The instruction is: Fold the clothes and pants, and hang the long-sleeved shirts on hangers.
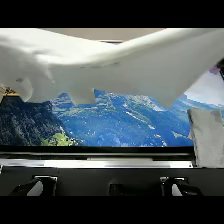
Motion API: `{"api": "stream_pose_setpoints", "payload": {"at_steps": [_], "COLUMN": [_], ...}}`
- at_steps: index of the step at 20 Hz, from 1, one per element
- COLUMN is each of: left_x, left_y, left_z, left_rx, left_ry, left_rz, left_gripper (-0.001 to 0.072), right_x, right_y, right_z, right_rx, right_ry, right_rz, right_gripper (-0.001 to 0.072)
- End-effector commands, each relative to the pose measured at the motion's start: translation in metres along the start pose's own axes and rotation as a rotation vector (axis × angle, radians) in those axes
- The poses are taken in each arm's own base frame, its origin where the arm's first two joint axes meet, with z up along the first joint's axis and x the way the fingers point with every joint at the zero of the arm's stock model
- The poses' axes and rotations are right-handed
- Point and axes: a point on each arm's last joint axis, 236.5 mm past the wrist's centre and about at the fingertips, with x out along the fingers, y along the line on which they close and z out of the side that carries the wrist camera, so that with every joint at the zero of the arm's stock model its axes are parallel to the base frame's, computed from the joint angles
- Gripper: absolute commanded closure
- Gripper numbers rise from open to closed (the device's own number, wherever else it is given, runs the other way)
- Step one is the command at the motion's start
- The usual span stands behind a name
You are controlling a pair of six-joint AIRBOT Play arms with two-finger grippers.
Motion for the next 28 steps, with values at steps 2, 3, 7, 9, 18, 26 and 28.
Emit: {"api": "stream_pose_setpoints", "payload": {"at_steps": [2, 3, 7, 9, 18, 26, 28], "left_x": [-0.091, -0.093, -0.057, -0.021, 0.224, 0.366, 0.377], "left_y": [0.023, 0.028, 0.044, 0.059, 0.180, 0.221, 0.225], "left_z": [0.020, 0.018, -0.017, -0.046, -0.260, -0.396, -0.400], "left_rx": [0.009, 0.023, 0.067, 0.056, -0.083, -0.079, -0.072], "left_ry": [-0.173, -0.164, 0.041, 0.192, 0.756, 0.707, 0.698], "left_rz": [0.273, 0.299, 0.286, 0.246, 0.194, 0.206, 0.206], "left_gripper": [0.0693, 0.0694, 0.0694, 0.0693, 0.0693, 0.0694, 0.0693], "right_x": [-0.089, -0.092, -0.045, -0.002, 0.191, 0.299, 0.308], "right_y": [0.029, 0.025, -0.018, -0.050, -0.229, -0.342, -0.357], "right_z": [0.035, 0.037, 0.011, -0.025, -0.243, -0.376, -0.381], "right_rx": [0.052, 0.077, 0.234, 0.308, 0.528, 0.596, 0.580], "right_ry": [-0.211, -0.223, -0.065, 0.124, 0.839, 0.813, 0.773], "right_rz": [-0.103, -0.122, -0.192, -0.230, -0.361, -0.437, -0.461], "right_gripper": [0.0681, 0.0681, 0.0681, 0.0681, 0.0680, 0.0680, 0.0680]}}
